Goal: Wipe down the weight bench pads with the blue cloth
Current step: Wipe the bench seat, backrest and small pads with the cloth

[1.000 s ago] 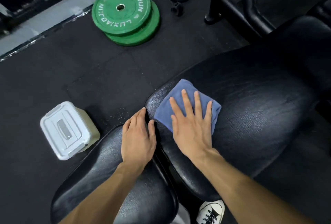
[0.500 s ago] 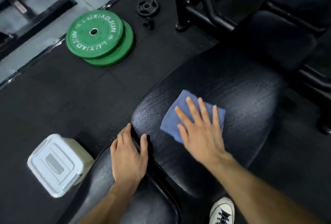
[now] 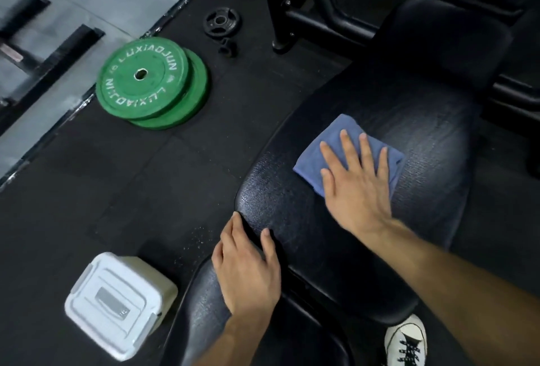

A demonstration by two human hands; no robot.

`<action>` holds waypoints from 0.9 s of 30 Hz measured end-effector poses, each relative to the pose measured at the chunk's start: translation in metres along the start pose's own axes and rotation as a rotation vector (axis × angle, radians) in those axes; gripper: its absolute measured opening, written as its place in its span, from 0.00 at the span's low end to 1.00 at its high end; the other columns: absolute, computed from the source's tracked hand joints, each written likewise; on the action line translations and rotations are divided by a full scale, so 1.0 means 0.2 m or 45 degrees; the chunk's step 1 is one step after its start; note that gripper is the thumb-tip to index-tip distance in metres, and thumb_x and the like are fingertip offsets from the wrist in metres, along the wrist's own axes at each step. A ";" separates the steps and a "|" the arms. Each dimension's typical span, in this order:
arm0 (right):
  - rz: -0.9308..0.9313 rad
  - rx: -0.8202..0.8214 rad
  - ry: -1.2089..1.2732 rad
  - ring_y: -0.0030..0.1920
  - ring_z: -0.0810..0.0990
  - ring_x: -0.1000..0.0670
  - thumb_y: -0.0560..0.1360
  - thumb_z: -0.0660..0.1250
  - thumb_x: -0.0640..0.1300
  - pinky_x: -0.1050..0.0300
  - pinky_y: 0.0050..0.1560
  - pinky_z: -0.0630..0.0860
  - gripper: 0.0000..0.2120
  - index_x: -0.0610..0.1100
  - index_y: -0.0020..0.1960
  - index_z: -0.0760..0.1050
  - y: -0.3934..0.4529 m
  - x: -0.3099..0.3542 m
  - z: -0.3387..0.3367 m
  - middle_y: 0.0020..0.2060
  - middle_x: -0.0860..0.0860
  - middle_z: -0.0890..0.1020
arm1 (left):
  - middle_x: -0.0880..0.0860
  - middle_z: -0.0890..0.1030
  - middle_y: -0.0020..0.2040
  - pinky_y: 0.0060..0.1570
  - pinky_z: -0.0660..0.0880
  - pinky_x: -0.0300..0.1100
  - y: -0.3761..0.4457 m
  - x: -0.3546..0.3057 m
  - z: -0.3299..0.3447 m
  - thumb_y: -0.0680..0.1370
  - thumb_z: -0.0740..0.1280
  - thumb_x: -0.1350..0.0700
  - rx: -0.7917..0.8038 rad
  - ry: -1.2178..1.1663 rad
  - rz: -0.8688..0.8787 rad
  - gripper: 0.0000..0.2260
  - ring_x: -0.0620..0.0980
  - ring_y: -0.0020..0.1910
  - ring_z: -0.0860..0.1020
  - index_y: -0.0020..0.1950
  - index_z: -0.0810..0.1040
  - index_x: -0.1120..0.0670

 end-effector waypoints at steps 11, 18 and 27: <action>-0.347 0.034 0.018 0.84 0.48 0.40 0.82 0.55 0.55 0.30 0.79 0.53 0.28 0.54 0.82 0.59 -0.69 0.25 0.17 0.84 0.47 0.54 | 0.61 0.74 0.72 0.74 0.65 0.55 -0.01 -0.01 -0.01 0.83 0.56 0.41 0.012 -0.028 -0.006 0.29 0.57 0.71 0.73 0.77 0.66 0.60; -0.166 -0.027 -0.097 0.82 0.56 0.38 0.83 0.50 0.53 0.33 0.80 0.54 0.27 0.55 0.82 0.61 -0.46 -0.15 0.07 0.83 0.47 0.59 | 0.60 0.71 0.75 0.76 0.61 0.55 -0.02 -0.01 -0.01 0.82 0.61 0.39 0.057 0.007 -0.034 0.33 0.59 0.72 0.72 0.80 0.62 0.59; 0.153 -0.042 -0.017 0.84 0.48 0.40 0.85 0.48 0.52 0.33 0.81 0.49 0.26 0.53 0.83 0.57 -0.45 -0.25 0.05 0.84 0.45 0.52 | 0.57 0.64 0.80 0.78 0.60 0.56 -0.02 -0.02 -0.02 0.82 0.63 0.43 0.037 -0.016 0.022 0.31 0.56 0.78 0.65 0.80 0.63 0.60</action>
Point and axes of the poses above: each hand's wrist, its own y-axis towards the middle knuckle, its own z-axis out of the palm, x = y × z, the point moved 3 cm from there along y, towards the middle knuckle
